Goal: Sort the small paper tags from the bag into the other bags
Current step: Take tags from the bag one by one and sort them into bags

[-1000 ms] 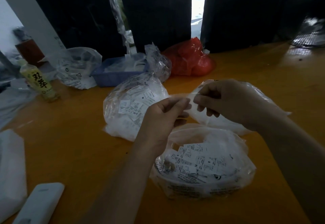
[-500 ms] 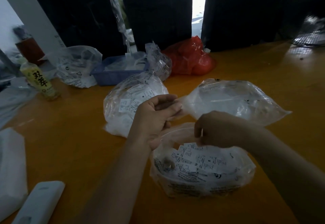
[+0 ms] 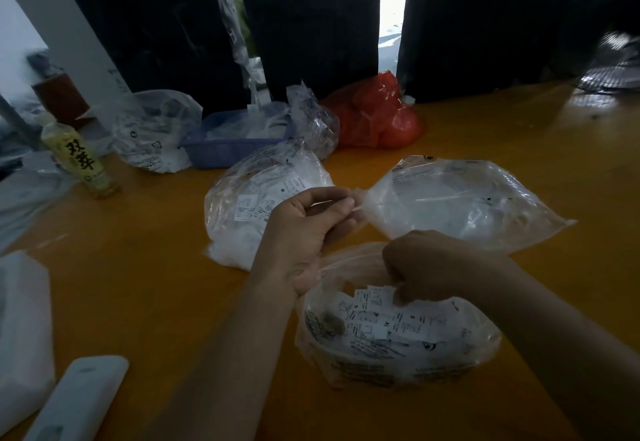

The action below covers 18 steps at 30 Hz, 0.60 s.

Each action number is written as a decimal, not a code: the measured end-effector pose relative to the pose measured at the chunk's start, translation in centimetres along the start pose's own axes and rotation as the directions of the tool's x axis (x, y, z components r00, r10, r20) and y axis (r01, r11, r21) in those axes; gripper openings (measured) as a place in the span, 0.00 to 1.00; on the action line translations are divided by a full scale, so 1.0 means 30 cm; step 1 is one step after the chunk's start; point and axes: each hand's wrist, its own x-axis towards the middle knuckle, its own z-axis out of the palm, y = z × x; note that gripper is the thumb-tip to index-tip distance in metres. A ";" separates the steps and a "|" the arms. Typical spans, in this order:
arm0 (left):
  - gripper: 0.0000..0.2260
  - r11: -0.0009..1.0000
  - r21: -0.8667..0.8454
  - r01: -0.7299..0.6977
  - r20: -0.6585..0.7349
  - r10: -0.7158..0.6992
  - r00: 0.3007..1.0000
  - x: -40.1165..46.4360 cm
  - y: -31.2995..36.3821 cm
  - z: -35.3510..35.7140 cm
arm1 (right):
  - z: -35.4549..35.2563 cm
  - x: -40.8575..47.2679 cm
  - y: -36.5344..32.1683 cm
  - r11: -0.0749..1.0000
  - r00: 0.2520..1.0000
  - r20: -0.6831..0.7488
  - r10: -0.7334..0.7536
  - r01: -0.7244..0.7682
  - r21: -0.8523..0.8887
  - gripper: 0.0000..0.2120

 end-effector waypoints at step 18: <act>0.18 0.999 -0.044 -0.011 0.003 0.011 1.000 0.003 -0.005 -0.001 | -0.090 -0.043 0.076 0.970 0.987 -0.123 -0.101 0.125 0.206 0.02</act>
